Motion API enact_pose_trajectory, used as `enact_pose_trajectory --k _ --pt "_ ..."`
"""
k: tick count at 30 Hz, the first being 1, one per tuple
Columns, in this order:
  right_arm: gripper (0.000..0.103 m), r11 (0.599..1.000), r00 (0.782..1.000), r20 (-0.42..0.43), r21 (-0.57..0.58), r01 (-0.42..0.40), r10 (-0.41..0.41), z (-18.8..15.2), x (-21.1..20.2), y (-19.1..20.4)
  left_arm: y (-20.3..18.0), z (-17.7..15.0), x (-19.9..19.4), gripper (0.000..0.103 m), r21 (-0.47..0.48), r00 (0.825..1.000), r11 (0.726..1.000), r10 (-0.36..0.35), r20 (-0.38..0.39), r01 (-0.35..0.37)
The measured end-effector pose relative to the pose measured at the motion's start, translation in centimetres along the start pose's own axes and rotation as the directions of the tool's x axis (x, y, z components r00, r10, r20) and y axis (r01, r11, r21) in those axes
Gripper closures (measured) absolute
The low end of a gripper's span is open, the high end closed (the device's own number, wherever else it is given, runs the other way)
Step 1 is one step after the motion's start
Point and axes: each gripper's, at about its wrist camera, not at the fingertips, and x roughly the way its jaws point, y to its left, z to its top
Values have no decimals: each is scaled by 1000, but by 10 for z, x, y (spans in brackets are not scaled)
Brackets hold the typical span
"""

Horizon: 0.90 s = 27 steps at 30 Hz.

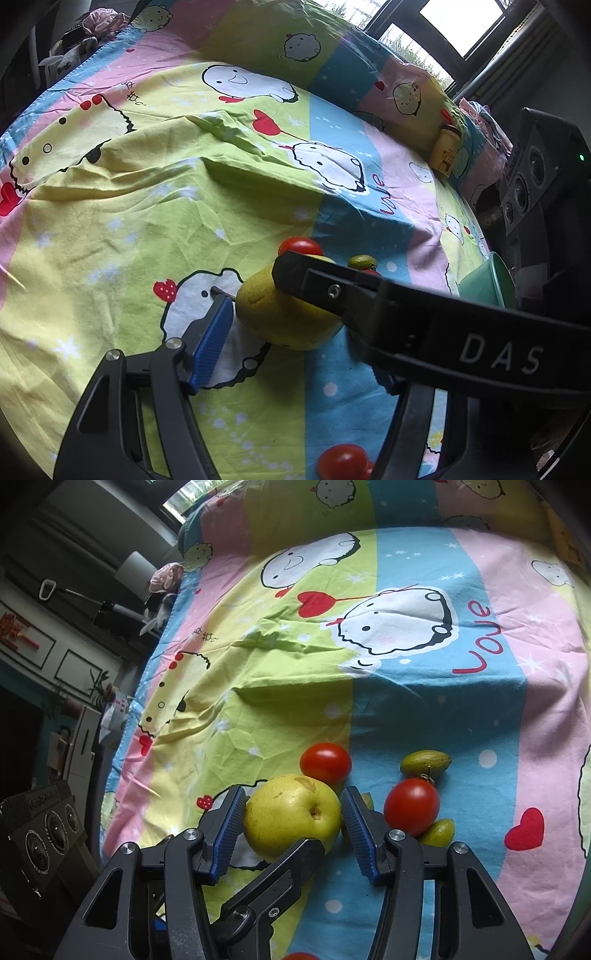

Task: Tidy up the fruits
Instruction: 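Close the right tool fingers around the pear and lift it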

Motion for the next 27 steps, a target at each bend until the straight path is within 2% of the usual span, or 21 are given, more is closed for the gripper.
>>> enact_pose_trajectory --k 20,27 --pt "46 1000 1000 -9 5 -29 29 -1 1 -2 0 -2 -3 37 5 1000 1000 15 5 -15" --pt "46 999 999 22 -7 -49 49 -6 -9 2 -7 -6 -17 37 26 999 999 27 46 -28"
